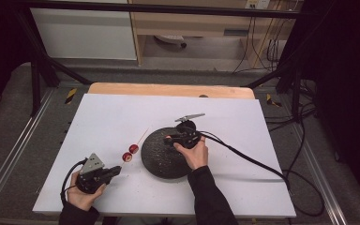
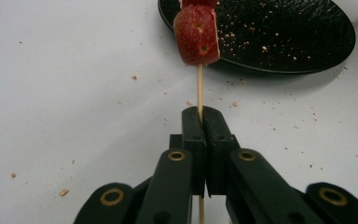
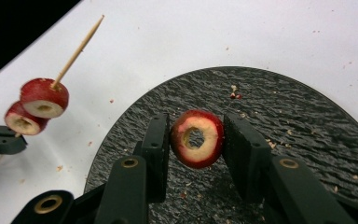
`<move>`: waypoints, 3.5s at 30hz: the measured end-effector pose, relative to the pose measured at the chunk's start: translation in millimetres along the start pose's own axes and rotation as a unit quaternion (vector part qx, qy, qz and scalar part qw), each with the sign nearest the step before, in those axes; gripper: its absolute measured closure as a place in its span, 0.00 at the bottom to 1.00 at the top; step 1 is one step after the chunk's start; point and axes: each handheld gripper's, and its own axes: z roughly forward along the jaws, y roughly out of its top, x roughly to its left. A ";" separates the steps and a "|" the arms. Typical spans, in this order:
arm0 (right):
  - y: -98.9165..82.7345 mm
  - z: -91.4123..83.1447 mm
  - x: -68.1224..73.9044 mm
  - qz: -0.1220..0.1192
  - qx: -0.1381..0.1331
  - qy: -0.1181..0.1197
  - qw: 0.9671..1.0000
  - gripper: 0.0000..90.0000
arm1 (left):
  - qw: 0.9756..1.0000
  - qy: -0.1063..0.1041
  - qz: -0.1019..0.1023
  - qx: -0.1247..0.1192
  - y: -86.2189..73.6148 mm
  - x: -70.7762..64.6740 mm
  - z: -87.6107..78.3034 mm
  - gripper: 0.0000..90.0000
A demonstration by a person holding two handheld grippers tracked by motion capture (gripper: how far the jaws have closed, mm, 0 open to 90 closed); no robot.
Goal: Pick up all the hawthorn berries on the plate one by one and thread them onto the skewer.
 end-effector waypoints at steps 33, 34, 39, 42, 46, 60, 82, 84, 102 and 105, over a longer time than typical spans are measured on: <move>-63.2 -17.6 -1.9 0.120 -0.233 0.074 0.962 0.70 | 1.000 -0.011 0.003 -0.011 6.1 -20.9 12.5 0.98; -63.9 -16.9 -1.9 0.121 -0.241 0.074 0.960 0.70 | 1.000 -0.012 0.003 -0.012 6.3 -21.5 13.3 0.98; -66.7 -15.2 -1.3 0.133 -0.270 0.068 0.951 0.70 | 1.000 -0.011 -0.004 -0.017 7.7 -25.4 16.1 0.98; -67.9 -14.9 -1.7 0.139 -0.291 0.064 0.944 0.70 | 1.000 -0.010 -0.006 -0.019 8.4 -27.4 17.3 0.98; -68.5 -15.2 -1.5 0.143 -0.314 0.060 0.937 0.70 | 1.000 -0.009 -0.008 -0.024 9.8 -30.7 19.5 0.98; -66.6 -15.3 -1.0 0.145 -0.361 0.055 0.920 0.70 | 0.999 -0.012 -0.011 -0.039 13.6 -41.9 26.0 0.98; -40.3 -35.4 -14.0 0.158 -0.415 0.067 0.894 0.70 | 0.998 -0.022 -0.020 -0.060 31.7 -64.0 36.9 0.98; -39.3 -35.0 -14.7 0.160 -0.419 0.067 0.891 0.70 | 0.998 -0.024 -0.019 -0.060 33.0 -66.9 38.7 0.98; -39.4 -32.9 -16.0 0.145 -0.440 0.065 0.884 0.70 | 0.997 -0.034 -0.028 -0.063 41.2 -76.0 46.2 0.98; -40.2 -31.7 -15.9 0.142 -0.439 0.065 0.885 0.71 | 0.997 -0.034 -0.028 -0.063 41.8 -76.6 47.2 0.98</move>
